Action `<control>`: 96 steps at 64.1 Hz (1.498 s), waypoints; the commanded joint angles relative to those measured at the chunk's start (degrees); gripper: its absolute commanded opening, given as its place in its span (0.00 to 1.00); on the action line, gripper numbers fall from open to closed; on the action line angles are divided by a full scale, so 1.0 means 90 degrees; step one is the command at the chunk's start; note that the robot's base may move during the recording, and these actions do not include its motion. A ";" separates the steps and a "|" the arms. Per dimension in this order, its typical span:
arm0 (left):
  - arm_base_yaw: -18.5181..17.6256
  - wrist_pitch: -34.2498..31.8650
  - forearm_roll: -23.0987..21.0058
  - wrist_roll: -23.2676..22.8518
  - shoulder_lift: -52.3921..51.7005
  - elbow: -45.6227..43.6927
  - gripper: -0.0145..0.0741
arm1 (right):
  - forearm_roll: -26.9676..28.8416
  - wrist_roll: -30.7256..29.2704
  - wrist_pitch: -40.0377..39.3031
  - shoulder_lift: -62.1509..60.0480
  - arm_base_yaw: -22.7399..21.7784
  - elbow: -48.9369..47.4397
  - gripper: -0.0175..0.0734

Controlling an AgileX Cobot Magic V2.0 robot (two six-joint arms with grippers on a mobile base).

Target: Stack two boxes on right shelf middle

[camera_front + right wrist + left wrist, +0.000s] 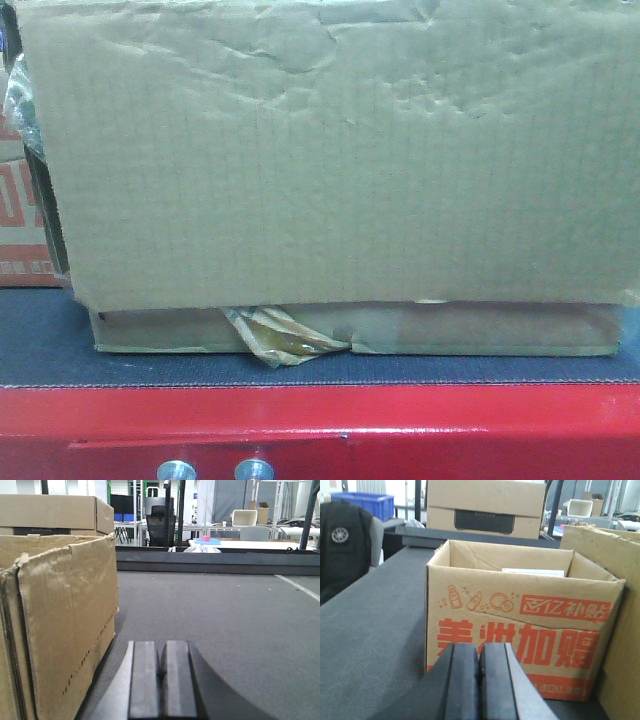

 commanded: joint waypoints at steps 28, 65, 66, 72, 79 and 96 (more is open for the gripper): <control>0.0006 0.2204 0.0546 0.0013 0.2484 -0.3811 0.04 | 0.0001 -0.0012 -0.0138 -0.0018 -0.0022 0.0000 0.01; 0.0006 0.3427 0.0080 0.0001 0.6366 -0.6816 0.04 | 0.0001 -0.0012 -0.0138 -0.0018 -0.0022 0.0000 0.01; 0.0006 0.3541 0.0080 0.0001 0.6557 -0.6944 0.04 | 0.0001 -0.0012 -0.0138 -0.0018 -0.0022 0.0000 0.01; 0.0006 0.4377 0.0012 0.0217 0.7278 -0.7785 0.04 | 0.0001 -0.0012 -0.0138 -0.0018 -0.0022 0.0000 0.01; 0.0006 0.5455 -0.0306 0.0879 0.8207 -0.8768 0.04 | 0.0001 -0.0012 -0.0138 -0.0018 -0.0022 0.0000 0.01; 0.0723 0.6340 -0.0890 0.1634 0.9601 -0.9988 0.04 | 0.0001 -0.0012 -0.0138 -0.0018 -0.0022 0.0000 0.01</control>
